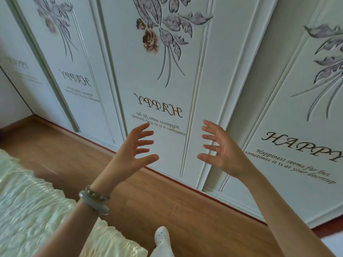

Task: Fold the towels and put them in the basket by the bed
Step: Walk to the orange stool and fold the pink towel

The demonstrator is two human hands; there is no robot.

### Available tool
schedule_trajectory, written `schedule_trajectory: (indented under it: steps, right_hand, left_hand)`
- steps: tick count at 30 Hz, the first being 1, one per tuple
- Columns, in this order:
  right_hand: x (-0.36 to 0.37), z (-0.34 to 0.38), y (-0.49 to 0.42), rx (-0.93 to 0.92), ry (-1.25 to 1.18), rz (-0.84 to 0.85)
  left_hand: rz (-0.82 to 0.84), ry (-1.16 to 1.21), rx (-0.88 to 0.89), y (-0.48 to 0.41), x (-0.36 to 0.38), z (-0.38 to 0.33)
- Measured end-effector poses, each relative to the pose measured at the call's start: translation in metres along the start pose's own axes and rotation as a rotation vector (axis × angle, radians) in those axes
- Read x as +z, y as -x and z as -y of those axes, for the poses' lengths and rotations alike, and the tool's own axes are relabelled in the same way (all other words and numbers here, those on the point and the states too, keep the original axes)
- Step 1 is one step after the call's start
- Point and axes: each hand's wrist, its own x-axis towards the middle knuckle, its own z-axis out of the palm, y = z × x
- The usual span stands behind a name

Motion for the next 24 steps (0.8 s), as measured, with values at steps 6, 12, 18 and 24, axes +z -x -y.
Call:
schedule_trajectory:
  steps: [6,12,18,24]
  right_hand:
    - [0.015,-0.026,-0.133,-0.052,-0.012,0.105]
    - [0.048,-0.032,-0.274,-0.107,-0.04,0.255]
    - [0.098,-0.03,-0.372,-0.166,-0.073,0.409]
    - [0.171,-0.019,-0.464,-0.25,-0.052,0.594]
  left_hand:
    - [-0.105,-0.085,-0.013,-0.08,-0.041,0.051]
    - [-0.227,-0.158,-0.072,-0.15,-0.097,0.093]
    - [-0.37,-0.173,-0.116,-0.185,-0.157,0.122]
    - [-0.54,-0.214,-0.203,-0.203,-0.219,0.158]
